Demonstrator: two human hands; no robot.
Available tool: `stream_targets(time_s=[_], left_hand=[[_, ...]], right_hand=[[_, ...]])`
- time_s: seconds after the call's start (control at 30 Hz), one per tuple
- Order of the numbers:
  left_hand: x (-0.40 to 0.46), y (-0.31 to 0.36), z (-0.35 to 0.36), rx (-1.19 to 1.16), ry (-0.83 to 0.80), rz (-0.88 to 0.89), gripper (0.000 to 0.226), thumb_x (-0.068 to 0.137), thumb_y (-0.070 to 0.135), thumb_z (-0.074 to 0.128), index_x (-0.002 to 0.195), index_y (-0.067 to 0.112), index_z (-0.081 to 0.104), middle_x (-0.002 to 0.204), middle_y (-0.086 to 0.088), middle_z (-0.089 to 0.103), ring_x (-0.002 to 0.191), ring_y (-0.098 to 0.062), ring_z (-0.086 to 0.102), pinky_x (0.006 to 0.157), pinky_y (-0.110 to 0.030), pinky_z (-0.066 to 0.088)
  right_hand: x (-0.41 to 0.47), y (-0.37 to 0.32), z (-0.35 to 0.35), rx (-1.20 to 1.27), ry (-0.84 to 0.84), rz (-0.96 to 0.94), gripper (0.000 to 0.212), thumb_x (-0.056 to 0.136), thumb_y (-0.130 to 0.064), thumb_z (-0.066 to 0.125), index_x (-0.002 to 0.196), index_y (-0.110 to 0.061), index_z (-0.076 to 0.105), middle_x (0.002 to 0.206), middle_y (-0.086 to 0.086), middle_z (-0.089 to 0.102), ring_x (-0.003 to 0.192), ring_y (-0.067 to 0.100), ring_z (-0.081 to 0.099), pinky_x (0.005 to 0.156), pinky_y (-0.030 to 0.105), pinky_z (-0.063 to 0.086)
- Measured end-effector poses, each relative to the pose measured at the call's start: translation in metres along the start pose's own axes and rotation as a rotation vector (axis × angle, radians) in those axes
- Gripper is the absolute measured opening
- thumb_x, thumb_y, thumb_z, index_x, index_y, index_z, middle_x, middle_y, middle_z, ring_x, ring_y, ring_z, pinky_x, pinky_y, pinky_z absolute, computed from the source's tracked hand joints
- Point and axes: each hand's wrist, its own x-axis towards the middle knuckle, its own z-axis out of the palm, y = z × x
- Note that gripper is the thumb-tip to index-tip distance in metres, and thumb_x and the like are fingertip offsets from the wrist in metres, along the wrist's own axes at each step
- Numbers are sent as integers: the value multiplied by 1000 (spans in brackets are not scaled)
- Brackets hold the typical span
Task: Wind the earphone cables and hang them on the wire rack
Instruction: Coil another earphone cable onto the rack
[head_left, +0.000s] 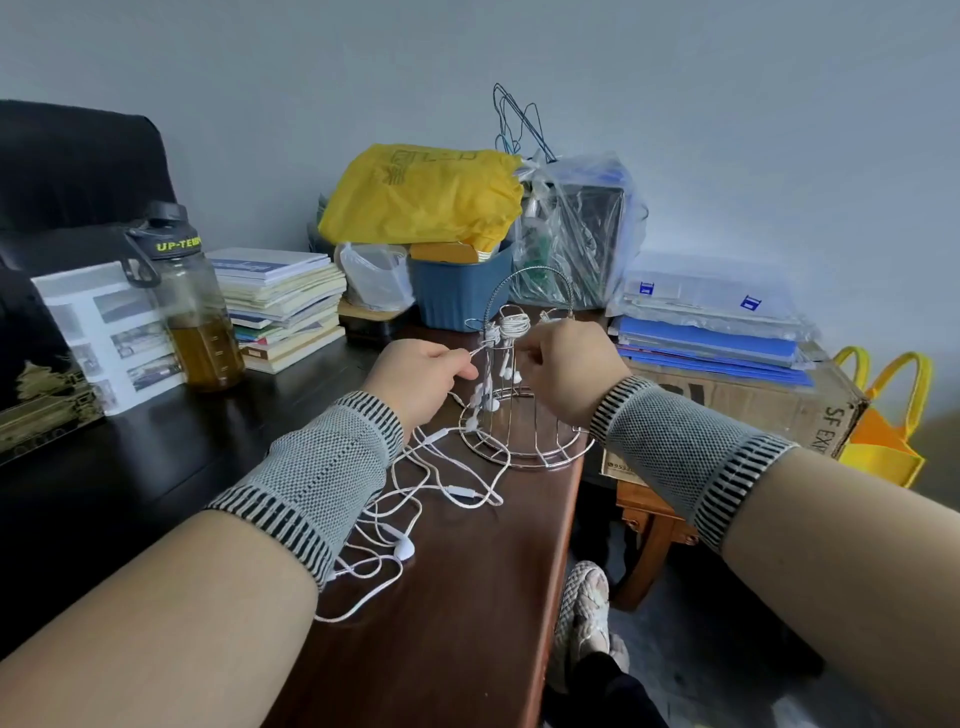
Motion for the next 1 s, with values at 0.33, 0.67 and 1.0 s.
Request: stream_targets(time_s=[0.33,0.67,1.0], left_hand=[[0,-15,22,-120,-175,-57,22,88,14,64,67,12,68,58,1,49,46,-9,38,45,-21,32],[-15,-31,26,-21,-258,-32,33,97,20,54,67,8,61,50,3,43,40,-10,31,42,-21,27],[-23,-59,-34,-367,49,-113,23,96,21,59,78,6,59,45,10,28,41,-8,22,42,-21,19]], right_hand=[[-10,24,18,536,74,259,18,91,-18,57,91,-10,74,87,6,73,78,21,65,77,37,54],[-27,-10,52,1390,-168,578,22,91,-17,60,72,-11,68,75,12,60,65,19,55,66,30,48],[-38,5,89,1227,261,914,30,87,-27,46,65,-13,61,72,13,72,74,34,69,76,50,57]])
